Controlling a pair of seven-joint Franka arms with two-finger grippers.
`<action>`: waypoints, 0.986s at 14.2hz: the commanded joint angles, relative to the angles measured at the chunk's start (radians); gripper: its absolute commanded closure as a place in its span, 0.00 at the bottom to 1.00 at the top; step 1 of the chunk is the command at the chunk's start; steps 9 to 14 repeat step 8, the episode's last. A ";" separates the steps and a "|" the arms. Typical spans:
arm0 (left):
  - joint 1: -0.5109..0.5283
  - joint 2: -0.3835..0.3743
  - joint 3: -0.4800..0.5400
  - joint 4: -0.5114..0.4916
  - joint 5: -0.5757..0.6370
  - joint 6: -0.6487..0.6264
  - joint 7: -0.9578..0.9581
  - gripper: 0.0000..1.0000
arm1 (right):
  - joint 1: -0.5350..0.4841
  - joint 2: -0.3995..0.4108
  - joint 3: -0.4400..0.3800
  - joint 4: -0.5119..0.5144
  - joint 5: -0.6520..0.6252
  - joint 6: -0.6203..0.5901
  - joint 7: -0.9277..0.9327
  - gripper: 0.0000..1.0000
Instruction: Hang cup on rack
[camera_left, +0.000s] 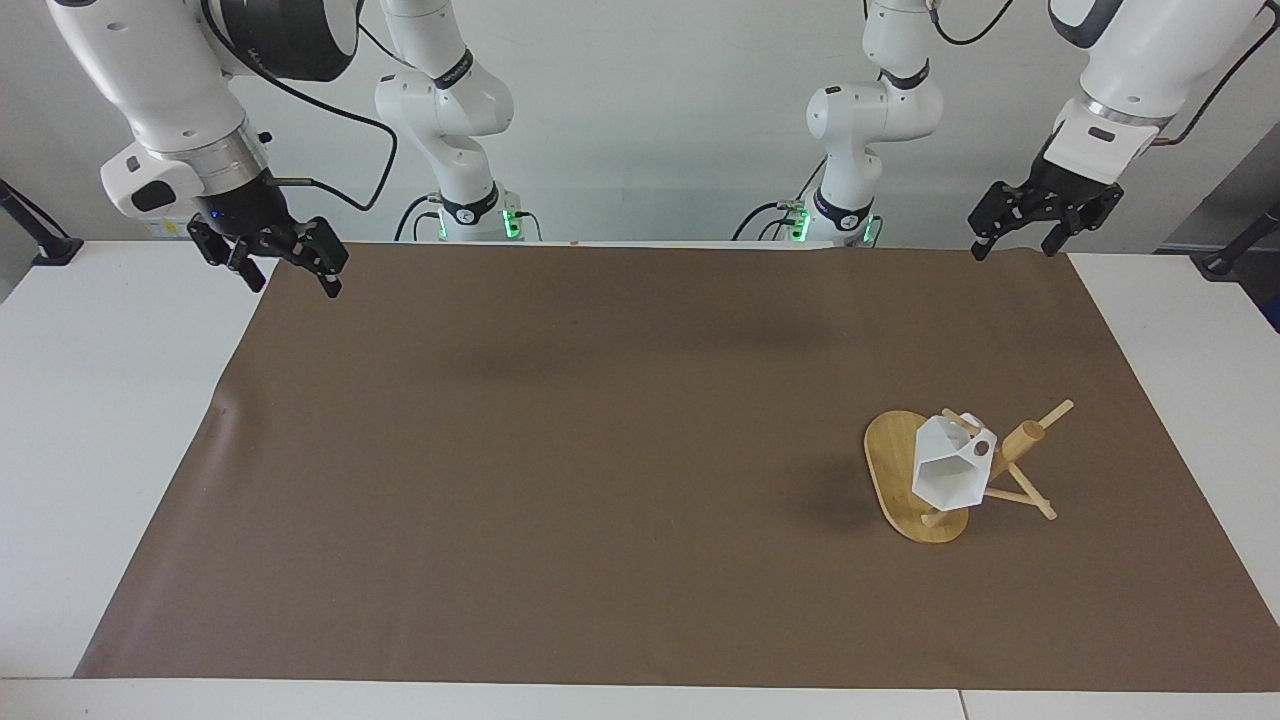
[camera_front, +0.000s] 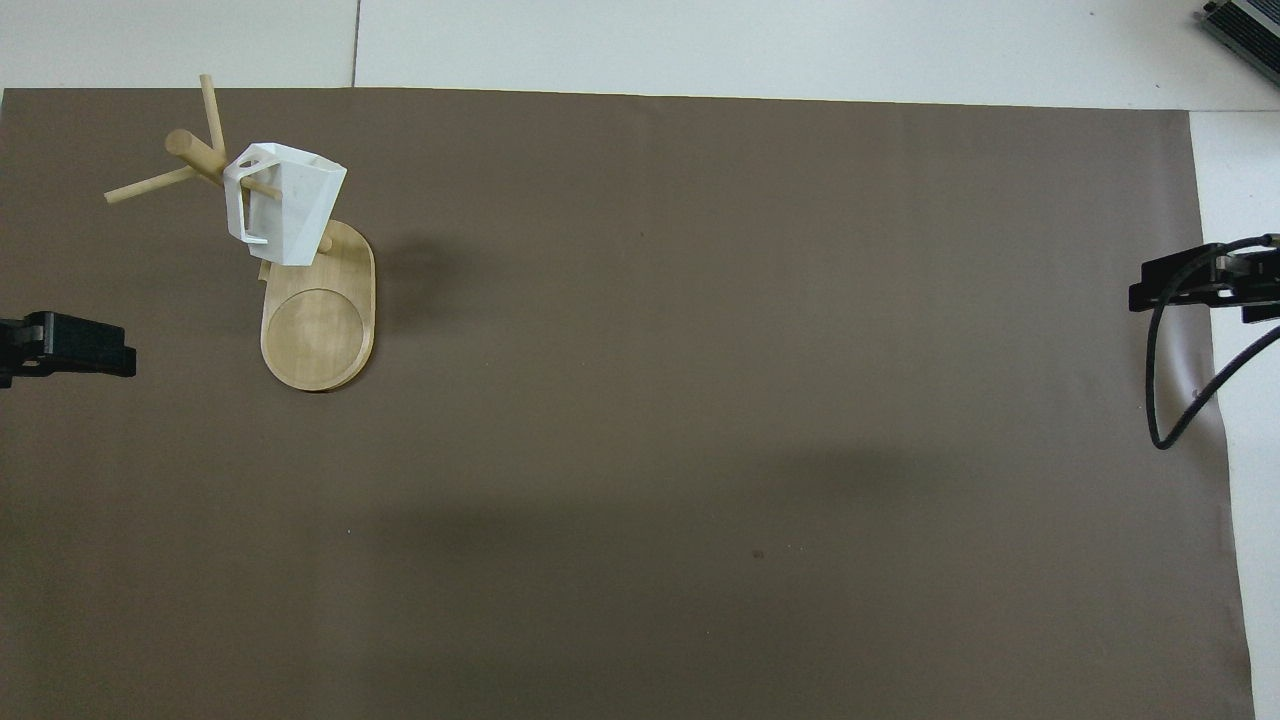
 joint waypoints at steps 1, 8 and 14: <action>-0.005 -0.003 0.000 0.002 0.008 -0.014 0.007 0.00 | 0.007 -0.021 -0.008 -0.022 0.002 -0.005 0.011 0.00; -0.004 -0.003 0.000 -0.001 0.008 -0.012 0.005 0.00 | 0.009 -0.019 -0.008 -0.022 0.005 0.004 0.005 0.00; -0.004 -0.003 0.000 -0.001 0.008 -0.012 0.005 0.00 | 0.009 -0.019 -0.008 -0.022 0.005 0.004 0.005 0.00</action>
